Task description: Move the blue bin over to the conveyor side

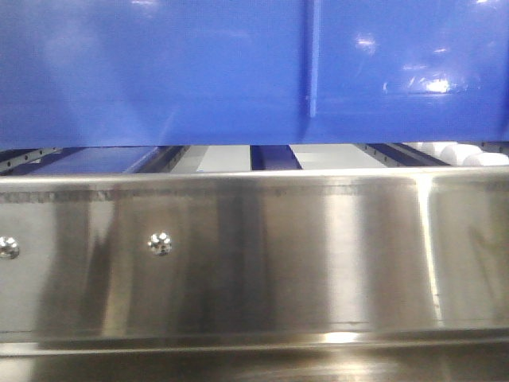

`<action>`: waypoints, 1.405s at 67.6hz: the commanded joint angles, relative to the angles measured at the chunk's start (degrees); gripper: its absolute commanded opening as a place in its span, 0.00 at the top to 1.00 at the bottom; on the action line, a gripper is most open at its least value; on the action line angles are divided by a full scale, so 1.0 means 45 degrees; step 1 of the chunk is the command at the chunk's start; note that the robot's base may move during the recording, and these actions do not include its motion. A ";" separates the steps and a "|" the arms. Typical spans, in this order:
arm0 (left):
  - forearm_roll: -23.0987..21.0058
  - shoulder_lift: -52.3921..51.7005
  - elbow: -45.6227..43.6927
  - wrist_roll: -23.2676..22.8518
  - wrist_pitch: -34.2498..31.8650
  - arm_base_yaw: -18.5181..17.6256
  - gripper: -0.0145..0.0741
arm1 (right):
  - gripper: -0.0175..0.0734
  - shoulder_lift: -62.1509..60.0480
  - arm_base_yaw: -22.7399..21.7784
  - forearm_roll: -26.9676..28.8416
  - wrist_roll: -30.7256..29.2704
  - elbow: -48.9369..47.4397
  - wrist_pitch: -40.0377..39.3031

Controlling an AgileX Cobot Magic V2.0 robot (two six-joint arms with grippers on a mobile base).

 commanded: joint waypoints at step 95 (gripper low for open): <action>0.0177 0.1858 -0.8518 0.0000 0.4893 -0.0632 0.49 | 0.35 0.1736 0.0014 -0.0107 -0.0065 -0.7447 0.1850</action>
